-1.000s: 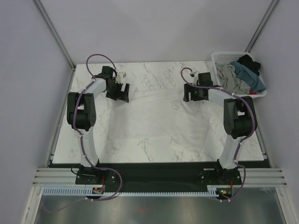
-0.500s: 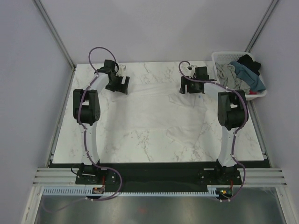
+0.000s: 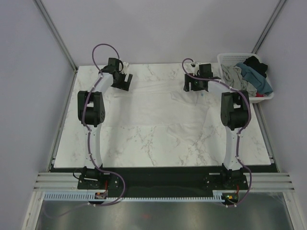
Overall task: Fold and stack the t-shirts
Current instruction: Fold the tshirt
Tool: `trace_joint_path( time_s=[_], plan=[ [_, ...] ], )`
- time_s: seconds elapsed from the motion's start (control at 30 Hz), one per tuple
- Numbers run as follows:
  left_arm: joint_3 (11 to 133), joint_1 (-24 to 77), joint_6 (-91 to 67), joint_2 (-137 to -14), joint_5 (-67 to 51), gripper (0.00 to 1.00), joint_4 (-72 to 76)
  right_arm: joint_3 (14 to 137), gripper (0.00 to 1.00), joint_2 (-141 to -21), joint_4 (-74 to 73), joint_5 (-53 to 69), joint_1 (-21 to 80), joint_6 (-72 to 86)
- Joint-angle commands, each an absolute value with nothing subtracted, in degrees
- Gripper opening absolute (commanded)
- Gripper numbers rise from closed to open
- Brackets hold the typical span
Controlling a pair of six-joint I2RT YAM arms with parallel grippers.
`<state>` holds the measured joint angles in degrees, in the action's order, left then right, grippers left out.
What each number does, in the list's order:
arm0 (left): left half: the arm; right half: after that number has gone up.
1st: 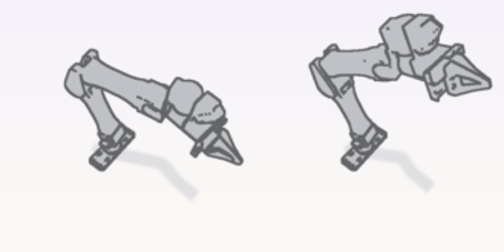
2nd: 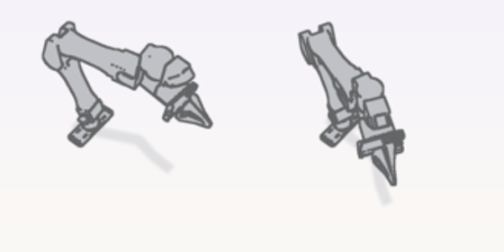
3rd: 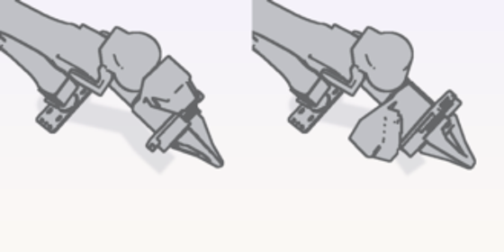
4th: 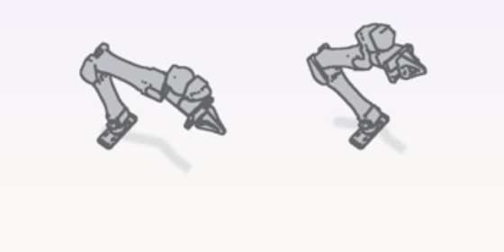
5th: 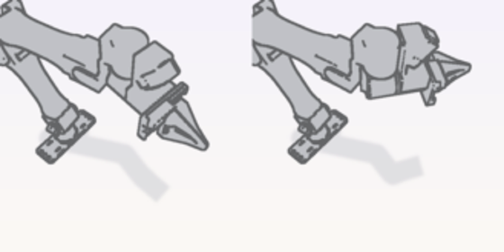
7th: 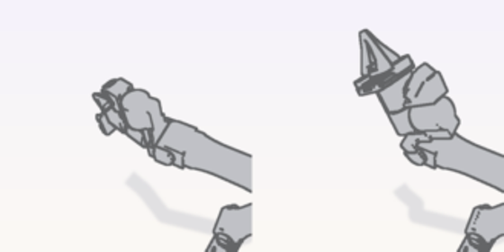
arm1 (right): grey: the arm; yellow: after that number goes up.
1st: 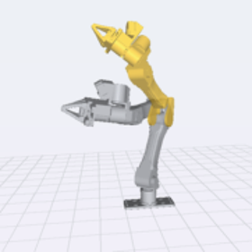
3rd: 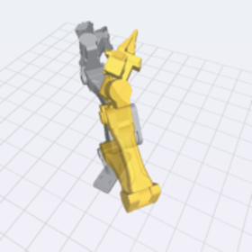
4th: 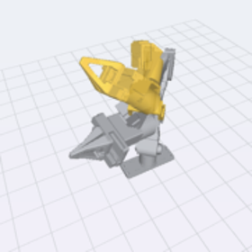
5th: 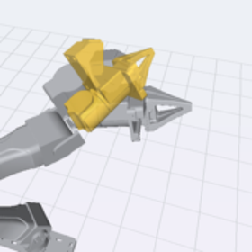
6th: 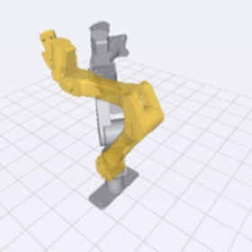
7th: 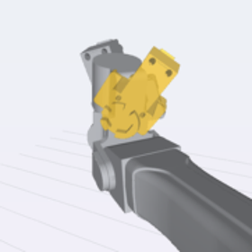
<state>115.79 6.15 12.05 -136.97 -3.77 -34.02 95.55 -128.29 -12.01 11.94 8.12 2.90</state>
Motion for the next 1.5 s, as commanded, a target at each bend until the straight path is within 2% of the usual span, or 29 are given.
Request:
trace_joint_path(
  time_s=[0.0, 0.1, 0.27, 0.43, 0.67, 0.7, 0.73, 1.1, 1.47],
  plan=[
    [114.2, 6.5, 12.6, -123.6, -0.3, 1.0, -31.5, 96.8, 0.83, -121.7, -12.7, 11.3, 8.6, 0.4],
    [109.2, 6.8, 12.0, -113.8, -0.3, 1.0, -30.9, 92.9, 0.83, -114.4, -13.3, 11.3, 9.2, -1.3],
    [94.0, 6.8, 10.9, -101.6, -1.7, 1.0, -30.9, 81.4, 0.83, -101.4, -15.6, 11.9, 11.6, -5.3],
    [77.6, 6.9, 11.7, -92.6, -2.5, 1.0, -30.8, 69.9, 0.82, -93.9, -20.3, 11.8, 14.1, -22.6],
    [64.3, 6.9, 11.7, -82.8, -2.5, 1.0, -30.8, 55.2, 0.83, -82.0, -25.1, 13.8, 19.1, -37.8],
    [63.2, 6.9, 16.5, -82.3, -3.7, 0.98, -29.7, 54.2, 0.83, -81.1, -26.4, 13.9, 20.0, -39.3],
    [61.2, 6.9, 17.4, -81.6, -3.4, 0.93, -29.7, 53.4, 0.82, -80.4, -26.9, 13.5, 21.0, -40.6],
    [60.5, 6.8, 18.1, -81.2, -1.2, 0.93, -29.9, 43.9, 0.74, -72.8, -32.0, 12.0, 31.3, -49.2],
    [62.2, 6.8, 18.1, -82.4, -0.2, 0.93, -30.1, 41.3, 0.74, -73.2, -36.1, 10.9, 36.1, -49.8]
  ],
)
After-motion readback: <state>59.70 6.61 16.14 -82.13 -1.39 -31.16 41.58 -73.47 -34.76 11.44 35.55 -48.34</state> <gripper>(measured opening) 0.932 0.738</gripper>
